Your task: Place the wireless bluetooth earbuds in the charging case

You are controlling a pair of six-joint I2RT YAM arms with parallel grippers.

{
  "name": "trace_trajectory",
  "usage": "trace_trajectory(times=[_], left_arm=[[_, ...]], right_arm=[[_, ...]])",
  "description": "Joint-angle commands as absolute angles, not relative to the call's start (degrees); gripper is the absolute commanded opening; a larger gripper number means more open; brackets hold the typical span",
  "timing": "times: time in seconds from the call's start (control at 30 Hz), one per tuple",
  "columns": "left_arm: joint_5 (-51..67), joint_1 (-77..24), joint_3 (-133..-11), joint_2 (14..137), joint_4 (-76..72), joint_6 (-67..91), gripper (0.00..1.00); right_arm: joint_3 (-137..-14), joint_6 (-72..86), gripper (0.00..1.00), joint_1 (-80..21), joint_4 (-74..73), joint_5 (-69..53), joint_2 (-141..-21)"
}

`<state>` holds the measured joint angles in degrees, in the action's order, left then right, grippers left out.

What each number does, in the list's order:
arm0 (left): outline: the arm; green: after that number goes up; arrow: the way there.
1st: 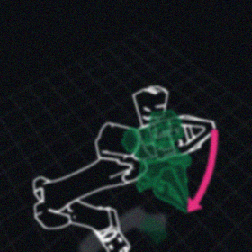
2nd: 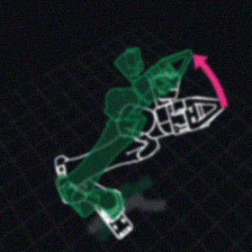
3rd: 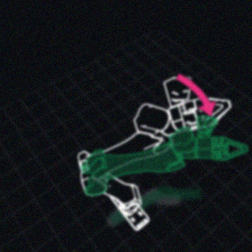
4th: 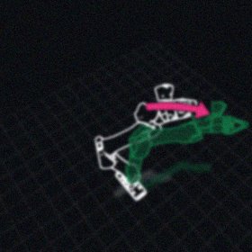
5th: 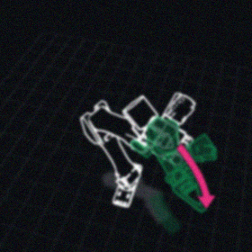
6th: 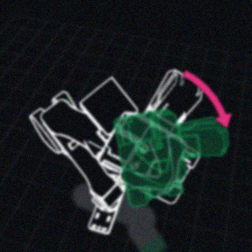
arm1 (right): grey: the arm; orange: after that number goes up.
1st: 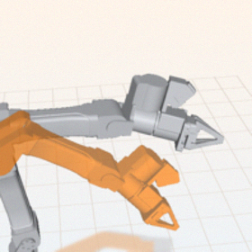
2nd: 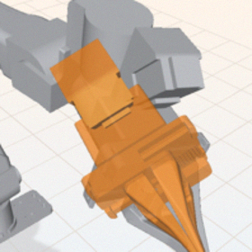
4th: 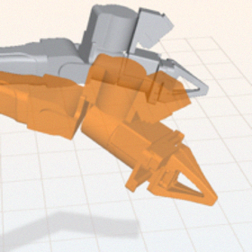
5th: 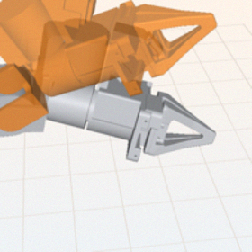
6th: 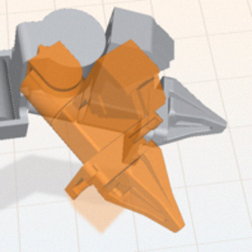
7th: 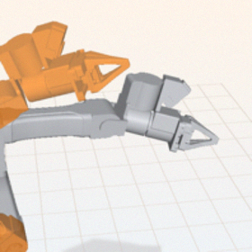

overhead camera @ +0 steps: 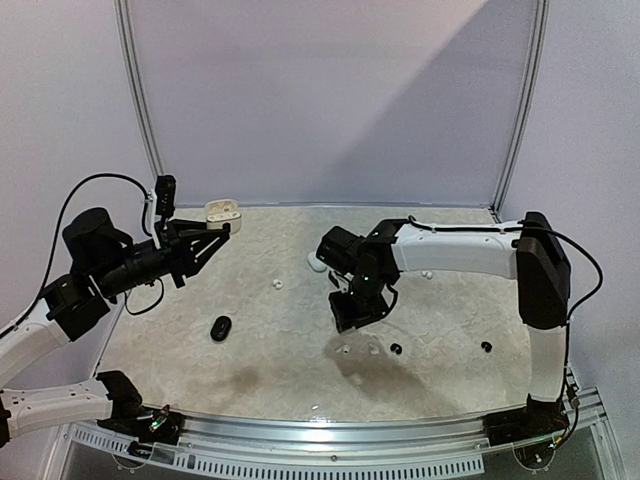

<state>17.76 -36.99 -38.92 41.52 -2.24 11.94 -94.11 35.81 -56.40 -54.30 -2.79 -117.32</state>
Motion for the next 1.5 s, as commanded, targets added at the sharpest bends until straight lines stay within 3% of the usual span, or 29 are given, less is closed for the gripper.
trace_trajectory(times=[0.0,0.23,1.07,1.47], left_arm=[[18.35,-35.78,-38.26,40.87,-2.30,10.99,0.00],[18.72,-35.77,-38.32,40.98,-2.47,11.18,0.00],[18.98,-35.77,-38.76,41.56,-2.46,10.68,0.00],[19.23,-35.73,-39.07,41.62,-2.29,10.15,0.00]], right_arm=[[-93.63,37.29,0.40,-57.66,-52.83,-6.28,-119.37],[-93.45,38.00,0.31,-57.97,-52.74,-6.50,-121.23],[-89.99,38.29,0.24,-57.92,-51.10,-8.21,-123.66],[-88.68,37.50,0.16,-57.94,-48.43,-9.27,-123.73]])
